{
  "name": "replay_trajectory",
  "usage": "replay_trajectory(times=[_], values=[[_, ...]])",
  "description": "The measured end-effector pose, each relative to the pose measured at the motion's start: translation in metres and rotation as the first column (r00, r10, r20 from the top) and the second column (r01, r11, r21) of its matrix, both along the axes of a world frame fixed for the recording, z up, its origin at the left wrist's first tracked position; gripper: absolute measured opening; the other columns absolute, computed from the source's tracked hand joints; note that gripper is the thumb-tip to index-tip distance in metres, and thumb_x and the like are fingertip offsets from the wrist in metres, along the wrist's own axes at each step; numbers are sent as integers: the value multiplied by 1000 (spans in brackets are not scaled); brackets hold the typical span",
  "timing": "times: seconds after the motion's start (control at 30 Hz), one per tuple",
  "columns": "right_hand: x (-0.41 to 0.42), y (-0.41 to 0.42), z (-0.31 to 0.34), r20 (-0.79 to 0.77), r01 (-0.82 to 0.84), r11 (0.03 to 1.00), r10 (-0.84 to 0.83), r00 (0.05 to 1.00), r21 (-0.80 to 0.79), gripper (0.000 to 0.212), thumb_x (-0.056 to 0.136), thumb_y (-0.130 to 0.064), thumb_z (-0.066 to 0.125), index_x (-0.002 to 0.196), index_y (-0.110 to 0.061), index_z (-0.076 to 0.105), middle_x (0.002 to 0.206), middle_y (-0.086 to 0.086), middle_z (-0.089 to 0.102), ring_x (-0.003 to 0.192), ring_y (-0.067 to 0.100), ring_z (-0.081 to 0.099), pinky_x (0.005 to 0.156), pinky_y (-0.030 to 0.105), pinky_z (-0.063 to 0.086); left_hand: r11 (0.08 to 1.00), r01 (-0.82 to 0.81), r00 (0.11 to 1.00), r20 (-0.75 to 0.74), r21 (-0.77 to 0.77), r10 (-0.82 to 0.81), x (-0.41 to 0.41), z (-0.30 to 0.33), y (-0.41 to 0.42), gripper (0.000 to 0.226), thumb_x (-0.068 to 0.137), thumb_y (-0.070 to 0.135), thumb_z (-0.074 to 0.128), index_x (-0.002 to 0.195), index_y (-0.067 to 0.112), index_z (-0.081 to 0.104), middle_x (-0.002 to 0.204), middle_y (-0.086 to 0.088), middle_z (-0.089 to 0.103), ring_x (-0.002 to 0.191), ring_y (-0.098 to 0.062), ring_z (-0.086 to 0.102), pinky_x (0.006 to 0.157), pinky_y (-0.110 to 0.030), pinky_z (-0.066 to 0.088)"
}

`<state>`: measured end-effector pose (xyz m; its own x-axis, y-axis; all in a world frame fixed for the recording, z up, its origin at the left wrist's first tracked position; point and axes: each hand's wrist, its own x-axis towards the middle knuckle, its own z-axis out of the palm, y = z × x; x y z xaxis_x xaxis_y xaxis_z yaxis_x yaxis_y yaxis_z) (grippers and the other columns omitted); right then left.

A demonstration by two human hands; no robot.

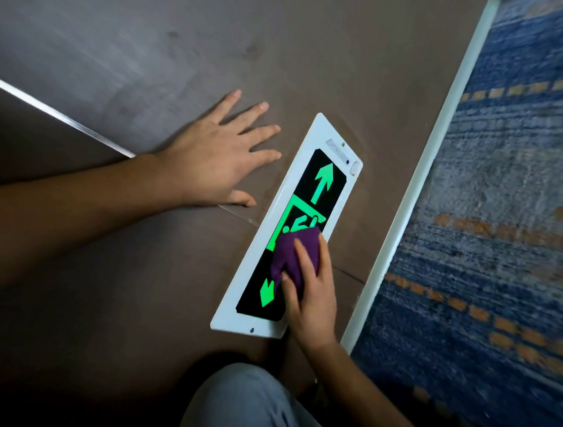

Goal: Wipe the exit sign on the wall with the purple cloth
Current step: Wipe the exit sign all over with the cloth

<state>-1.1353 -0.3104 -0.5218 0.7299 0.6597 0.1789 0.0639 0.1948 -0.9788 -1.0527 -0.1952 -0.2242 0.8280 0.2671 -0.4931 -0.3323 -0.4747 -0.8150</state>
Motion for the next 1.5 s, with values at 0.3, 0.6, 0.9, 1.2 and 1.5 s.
replay_trajectory(times=[0.3,0.6,0.9,1.2,1.5], values=[[47,-21,-10,78,-79,997,79,994,0,61,90,-30,63,149,-31,47,161,0,41,136,14,50,110,29,43,999,9,998,59,-38,-7,-26,5,-8,83,86,70,56,153,23,44,166,-14,33,156,-40,20,125,-61,14],[182,49,26,-48,78,994,-81,996,-76,68,100,-26,61,160,-35,31,160,-4,45,125,1,44,100,7,33,996,-4,992,123,-88,15,-34,6,-11,81,86,68,58,149,18,50,165,-15,35,156,-40,20,126,-60,13],[89,46,43,-164,124,992,-118,979,26,61,95,-33,55,154,-41,40,170,-6,24,149,20,39,113,53,45,995,3,984,175,-100,14,-39,0,-13,80,85,64,63,147,14,53,163,-14,39,156,-39,22,126,-60,12],[-12,-11,20,58,-31,985,22,998,168,63,84,-9,68,142,-28,52,168,5,29,154,36,30,115,61,35,990,-17,980,195,-141,44,-43,-3,-15,74,86,58,64,144,13,56,160,-16,42,155,-40,23,126,-61,14],[-69,-39,22,164,-144,967,111,980,210,68,87,-4,72,148,-31,53,169,10,28,156,40,26,115,65,31,982,-20,978,202,-187,58,-56,-6,-21,56,94,45,65,142,17,60,160,-15,43,154,-41,25,125,-63,15]])
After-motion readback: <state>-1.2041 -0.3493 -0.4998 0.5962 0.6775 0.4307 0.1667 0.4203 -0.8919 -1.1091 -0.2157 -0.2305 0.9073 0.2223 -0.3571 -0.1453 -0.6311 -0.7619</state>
